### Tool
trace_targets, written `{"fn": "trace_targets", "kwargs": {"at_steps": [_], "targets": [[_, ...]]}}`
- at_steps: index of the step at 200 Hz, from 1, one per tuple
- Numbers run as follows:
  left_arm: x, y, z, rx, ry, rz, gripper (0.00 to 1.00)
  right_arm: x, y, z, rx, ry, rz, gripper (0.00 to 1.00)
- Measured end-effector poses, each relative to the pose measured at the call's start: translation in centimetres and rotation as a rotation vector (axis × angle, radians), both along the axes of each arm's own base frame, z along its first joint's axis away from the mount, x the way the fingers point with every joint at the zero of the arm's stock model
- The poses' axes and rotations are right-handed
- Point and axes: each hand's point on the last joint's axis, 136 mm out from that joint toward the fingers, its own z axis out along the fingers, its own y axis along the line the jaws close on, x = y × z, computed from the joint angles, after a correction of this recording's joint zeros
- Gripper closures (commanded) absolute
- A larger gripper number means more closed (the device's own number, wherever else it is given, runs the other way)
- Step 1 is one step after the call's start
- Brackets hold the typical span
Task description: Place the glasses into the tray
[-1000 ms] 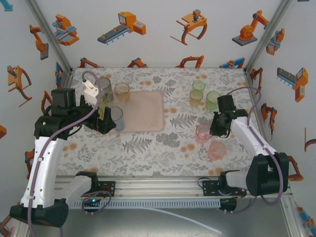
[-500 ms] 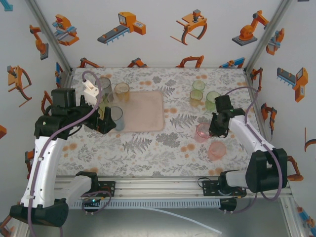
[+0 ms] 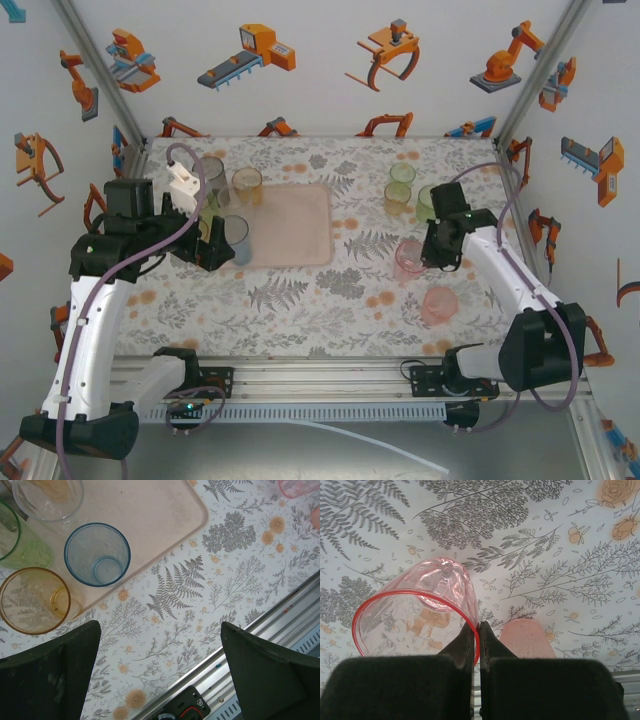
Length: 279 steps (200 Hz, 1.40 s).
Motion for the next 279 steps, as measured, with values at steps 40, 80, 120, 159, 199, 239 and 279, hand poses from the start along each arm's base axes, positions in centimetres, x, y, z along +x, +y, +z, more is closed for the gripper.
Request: {"fn": "trace_targets", "kwargs": {"at_steps": [40, 80, 120, 159, 199, 239, 279], "targets": [[0.1, 0.1, 0.2, 0.005, -0.007, 0.007, 0.03, 1.1, 2.7, 3.1, -0.018, -0.059, 0.080, 0.97], [0.4, 0.6, 0.7, 0.011, -0.020, 0.036, 0.03, 2.9, 7.4, 3.8, -0.038, -0.059, 0.185, 0.96], [0.9, 1.4, 0.6, 0.011, -0.009, 0.086, 0.03, 4.5, 13.1, 3.7, -0.049, -0.060, 0.289, 0.96], [1.4, 2.0, 0.8, 0.000, -0.008, 0.119, 0.03, 6.0, 18.8, 3.5, -0.044, -0.072, 0.382, 0.96], [1.5, 2.2, 0.9, -0.003, -0.012, 0.129, 0.03, 7.0, 23.8, 2.8, -0.036, -0.086, 0.447, 0.95], [1.5, 2.3, 1.1, -0.005, -0.018, 0.134, 0.03, 7.6, 27.8, 1.6, -0.043, -0.094, 0.498, 0.95], [1.4, 2.4, 1.1, -0.006, -0.019, 0.135, 0.03, 7.8, 30.5, 0.2, -0.046, -0.092, 0.533, 0.95]]}}
